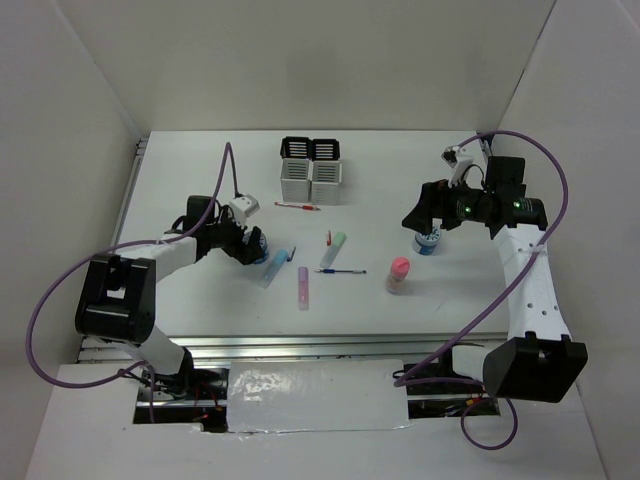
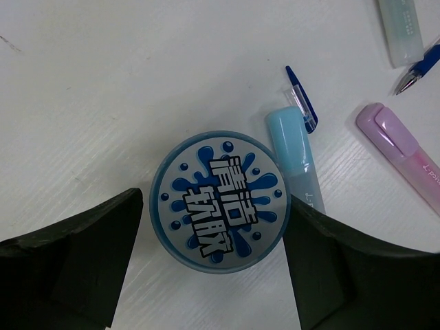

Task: Sort the stationery into containers
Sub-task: Pick up the stationery from the center of the board.

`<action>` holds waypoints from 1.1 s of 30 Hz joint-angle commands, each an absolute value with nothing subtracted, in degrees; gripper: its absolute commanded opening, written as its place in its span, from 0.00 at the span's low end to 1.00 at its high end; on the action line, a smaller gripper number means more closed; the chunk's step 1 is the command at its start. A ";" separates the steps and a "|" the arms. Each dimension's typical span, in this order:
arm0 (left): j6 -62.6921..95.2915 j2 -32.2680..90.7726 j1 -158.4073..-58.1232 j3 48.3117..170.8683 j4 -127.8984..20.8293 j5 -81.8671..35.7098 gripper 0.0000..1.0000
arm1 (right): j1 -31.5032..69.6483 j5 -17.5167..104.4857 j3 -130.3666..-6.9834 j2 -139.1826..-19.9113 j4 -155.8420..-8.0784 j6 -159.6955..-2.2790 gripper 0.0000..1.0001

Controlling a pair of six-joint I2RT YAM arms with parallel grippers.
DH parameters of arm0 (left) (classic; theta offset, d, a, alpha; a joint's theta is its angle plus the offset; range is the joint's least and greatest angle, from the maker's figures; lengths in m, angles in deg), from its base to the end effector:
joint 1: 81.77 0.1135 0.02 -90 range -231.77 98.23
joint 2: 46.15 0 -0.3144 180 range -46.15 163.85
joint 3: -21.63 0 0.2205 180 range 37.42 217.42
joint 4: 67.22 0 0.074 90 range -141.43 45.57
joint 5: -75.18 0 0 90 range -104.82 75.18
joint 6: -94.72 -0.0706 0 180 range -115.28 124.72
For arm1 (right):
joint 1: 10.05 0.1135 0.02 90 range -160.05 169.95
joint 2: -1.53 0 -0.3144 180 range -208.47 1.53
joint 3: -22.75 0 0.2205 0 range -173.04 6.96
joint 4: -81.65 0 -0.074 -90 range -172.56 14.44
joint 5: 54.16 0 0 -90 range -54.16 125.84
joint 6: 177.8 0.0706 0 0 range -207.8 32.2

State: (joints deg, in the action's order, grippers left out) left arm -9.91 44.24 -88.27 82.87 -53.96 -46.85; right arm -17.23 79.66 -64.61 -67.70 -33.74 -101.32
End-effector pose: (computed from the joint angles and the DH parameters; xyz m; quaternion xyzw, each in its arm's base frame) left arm 0.3073 -0.0727 0.2302 0.2707 0.8442 -0.2243 0.4047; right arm 0.2086 0.0230 0.3855 -0.1858 0.8527 0.2791 0.4006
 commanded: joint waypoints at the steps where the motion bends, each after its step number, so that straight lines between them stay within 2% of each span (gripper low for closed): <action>1: -9.96 42.44 -88.62 84.88 -55.48 -46.81 0.92 | -17.70 80.84 -64.23 -67.02 -34.74 -101.51 1.00; 6: -9.34 41.91 -88.88 84.80 -55.65 -46.63 0.91 | -17.61 80.93 -63.44 -66.67 -35.01 -101.51 1.00; 9: -8.90 40.86 -89.24 84.79 -55.91 -46.20 0.94 | -17.70 80.84 -63.18 -66.76 -34.83 -101.69 1.00; 11: -8.46 40.25 -89.32 84.88 -55.74 -46.02 0.99 | -17.53 81.11 -63.35 -66.93 -34.48 -101.86 1.00; 33: -10.04 40.24 -90.12 84.88 -52.13 -44.96 0.94 | -17.44 81.19 -62.30 -66.67 -34.83 -102.04 1.00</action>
State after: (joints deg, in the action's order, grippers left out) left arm -8.73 41.59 -89.86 83.81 -52.01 -44.58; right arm -17.23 80.25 -62.97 -67.70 -33.78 -101.58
